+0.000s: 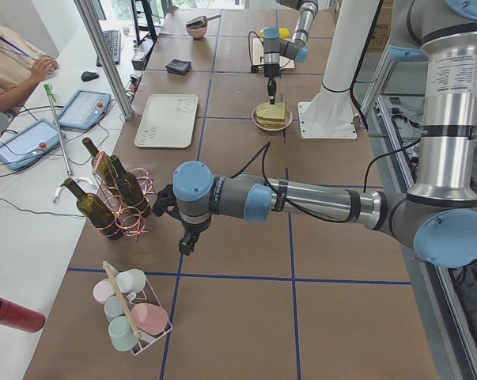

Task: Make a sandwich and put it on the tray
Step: 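Lower the bread slice onto the egg and open the right gripper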

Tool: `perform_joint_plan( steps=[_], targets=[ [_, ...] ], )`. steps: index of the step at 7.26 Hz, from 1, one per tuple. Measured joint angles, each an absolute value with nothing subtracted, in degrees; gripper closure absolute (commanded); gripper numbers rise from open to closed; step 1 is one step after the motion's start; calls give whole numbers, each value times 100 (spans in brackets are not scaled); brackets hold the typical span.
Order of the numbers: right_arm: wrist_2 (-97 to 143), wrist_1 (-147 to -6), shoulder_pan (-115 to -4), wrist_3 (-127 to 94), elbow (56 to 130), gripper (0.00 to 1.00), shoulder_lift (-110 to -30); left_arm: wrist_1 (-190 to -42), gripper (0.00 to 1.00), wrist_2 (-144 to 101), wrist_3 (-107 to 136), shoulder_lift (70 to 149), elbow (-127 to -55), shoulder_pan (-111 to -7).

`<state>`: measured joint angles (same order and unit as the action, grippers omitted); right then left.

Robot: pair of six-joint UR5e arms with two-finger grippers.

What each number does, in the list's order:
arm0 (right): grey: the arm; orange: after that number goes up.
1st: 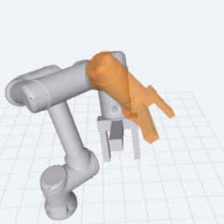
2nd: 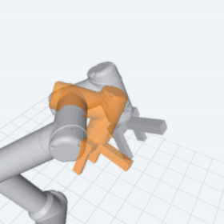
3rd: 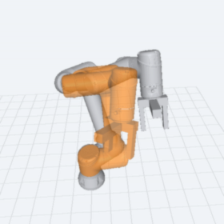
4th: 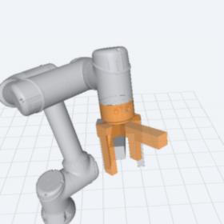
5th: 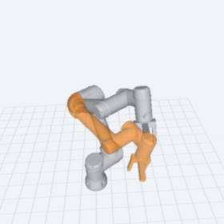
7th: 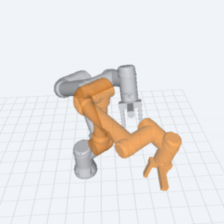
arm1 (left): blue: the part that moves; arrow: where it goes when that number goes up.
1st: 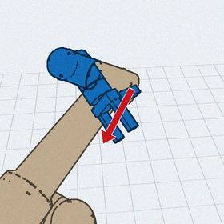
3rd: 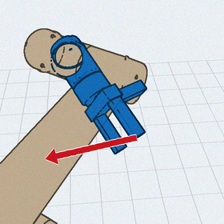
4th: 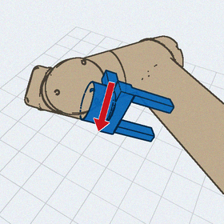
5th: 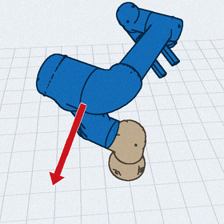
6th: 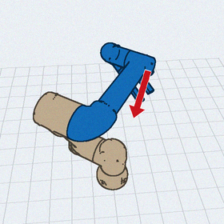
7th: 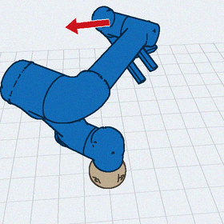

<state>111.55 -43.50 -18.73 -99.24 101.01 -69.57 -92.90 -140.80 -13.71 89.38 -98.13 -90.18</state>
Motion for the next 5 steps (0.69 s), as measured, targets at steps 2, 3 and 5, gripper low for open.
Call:
perform_joint_plan(
  steps=[2, 3, 5],
  targets=[
    [11146, -4353, -1860, -9926, 10091, 90, -6960, -9290, 0, -14075, -1371, 8937, -9811, -9017],
    [11145, -4359, -1857, -9925, 10089, 63, -6964, -9290, 0, -14072, -1371, 8933, -9814, -9018],
    [11126, -4367, -1841, -9923, 10084, 48, -6968, -9290, 0, -14073, -1371, 8932, -9817, -9017]
  ],
)
